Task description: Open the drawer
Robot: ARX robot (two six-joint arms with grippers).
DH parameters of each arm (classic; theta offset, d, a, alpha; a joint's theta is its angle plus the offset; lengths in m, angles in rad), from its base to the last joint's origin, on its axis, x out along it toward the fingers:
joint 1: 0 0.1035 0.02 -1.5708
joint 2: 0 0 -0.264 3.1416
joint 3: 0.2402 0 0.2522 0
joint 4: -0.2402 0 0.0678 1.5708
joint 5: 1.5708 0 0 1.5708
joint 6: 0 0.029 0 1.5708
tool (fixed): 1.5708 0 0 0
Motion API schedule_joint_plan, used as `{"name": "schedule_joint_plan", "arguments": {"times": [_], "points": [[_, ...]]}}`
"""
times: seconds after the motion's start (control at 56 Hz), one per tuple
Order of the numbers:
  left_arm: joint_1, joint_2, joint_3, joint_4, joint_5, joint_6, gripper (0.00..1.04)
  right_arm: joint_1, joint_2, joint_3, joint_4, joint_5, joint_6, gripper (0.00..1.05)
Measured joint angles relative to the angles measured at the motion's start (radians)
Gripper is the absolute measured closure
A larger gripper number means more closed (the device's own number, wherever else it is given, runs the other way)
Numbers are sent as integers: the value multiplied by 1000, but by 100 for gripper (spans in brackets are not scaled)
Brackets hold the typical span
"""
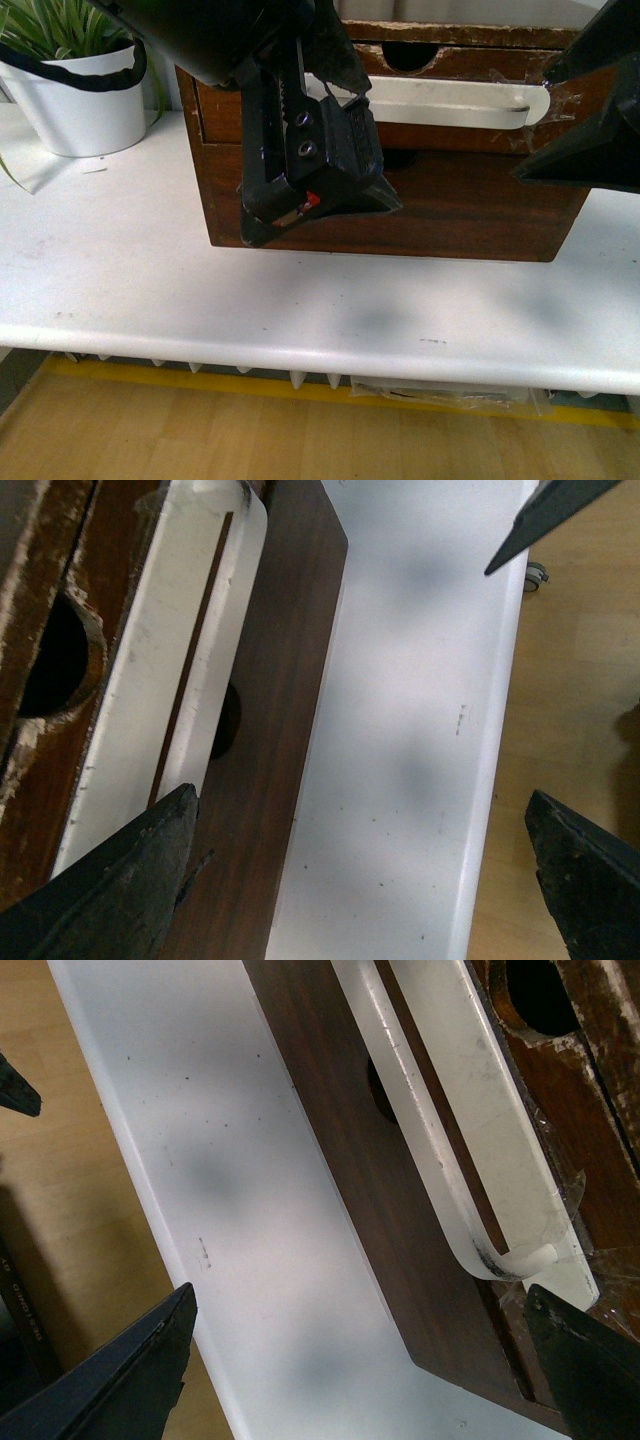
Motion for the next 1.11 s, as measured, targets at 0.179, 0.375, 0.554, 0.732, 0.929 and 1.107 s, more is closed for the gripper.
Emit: {"name": "schedule_joint_plan", "arguments": {"times": [0.179,0.375,0.554,0.732,0.929,1.107], "points": [[0,32,40,-3,-1,3,6,0,14,12,0,-1,-3,9],[0,78,63,-13,-21,30,6,2,16,21,-1,-7,-3,9],[0,93,84,-9,-35,42,6,7,26,32,-3,-8,-4,9],[1,111,95,-5,-51,58,6,12,38,41,-5,-8,-5,9],[8,124,101,-36,-92,117,6,21,56,47,6,-13,-4,9],[27,129,113,-77,-91,146,6,33,91,64,24,-14,-3,9]]}}
